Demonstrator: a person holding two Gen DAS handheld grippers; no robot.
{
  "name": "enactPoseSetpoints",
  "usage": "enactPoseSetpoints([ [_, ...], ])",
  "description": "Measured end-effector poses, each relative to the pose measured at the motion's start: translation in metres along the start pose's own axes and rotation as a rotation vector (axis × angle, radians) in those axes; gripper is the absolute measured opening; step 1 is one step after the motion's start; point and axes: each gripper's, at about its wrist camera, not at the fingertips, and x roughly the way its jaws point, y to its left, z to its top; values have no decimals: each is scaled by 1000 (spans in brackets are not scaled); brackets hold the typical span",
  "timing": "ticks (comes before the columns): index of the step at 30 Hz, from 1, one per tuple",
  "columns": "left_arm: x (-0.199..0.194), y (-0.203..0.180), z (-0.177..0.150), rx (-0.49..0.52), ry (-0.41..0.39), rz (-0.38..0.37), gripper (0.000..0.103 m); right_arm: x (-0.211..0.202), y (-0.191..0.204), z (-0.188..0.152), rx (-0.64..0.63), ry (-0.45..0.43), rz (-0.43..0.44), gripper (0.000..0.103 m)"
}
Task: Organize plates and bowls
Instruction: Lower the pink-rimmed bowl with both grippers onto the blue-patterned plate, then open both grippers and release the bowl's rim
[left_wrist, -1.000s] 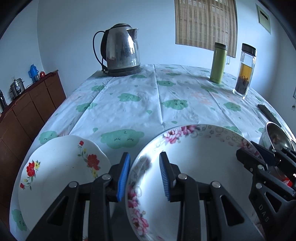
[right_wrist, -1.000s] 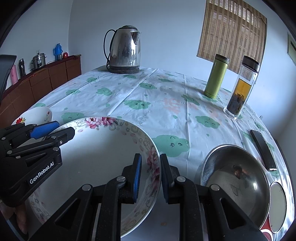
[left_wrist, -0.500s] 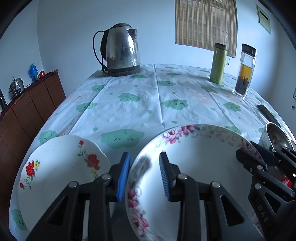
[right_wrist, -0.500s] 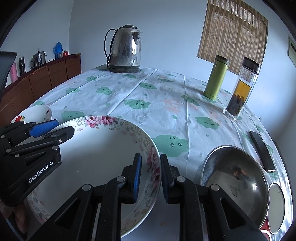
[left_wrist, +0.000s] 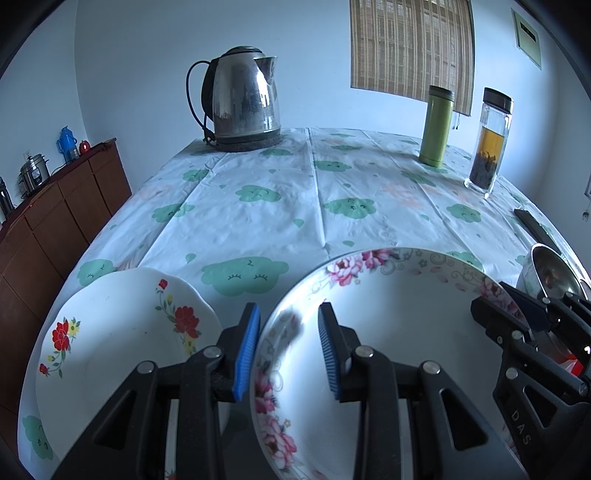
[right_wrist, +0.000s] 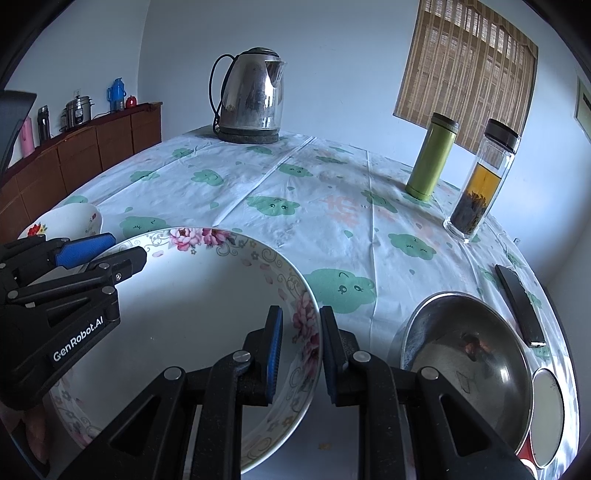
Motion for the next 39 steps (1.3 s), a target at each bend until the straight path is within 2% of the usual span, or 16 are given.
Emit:
enactPoseSetpoints([
  [18, 0, 3, 1, -14, 2, -29, 31, 0, 3, 0, -19, 5, -20, 22],
  [20, 1, 4, 0, -20, 9, -35, 31, 1, 6, 0, -39, 2, -40, 22],
  [24, 3, 4, 0, -32, 23, -49, 31, -10, 30, -3, -159, -60, -104, 22],
  [26, 4, 6, 0, -33, 25, -50, 31, -9, 33, -3, -149, -49, -49, 22],
  [29, 5, 7, 0, -42, 29, -59, 31, -8, 31, -3, -130, -40, -20, 22],
  [39, 4, 8, -1, -45, 38, -61, 31, -9, 26, -3, -87, -49, 17, 22],
])
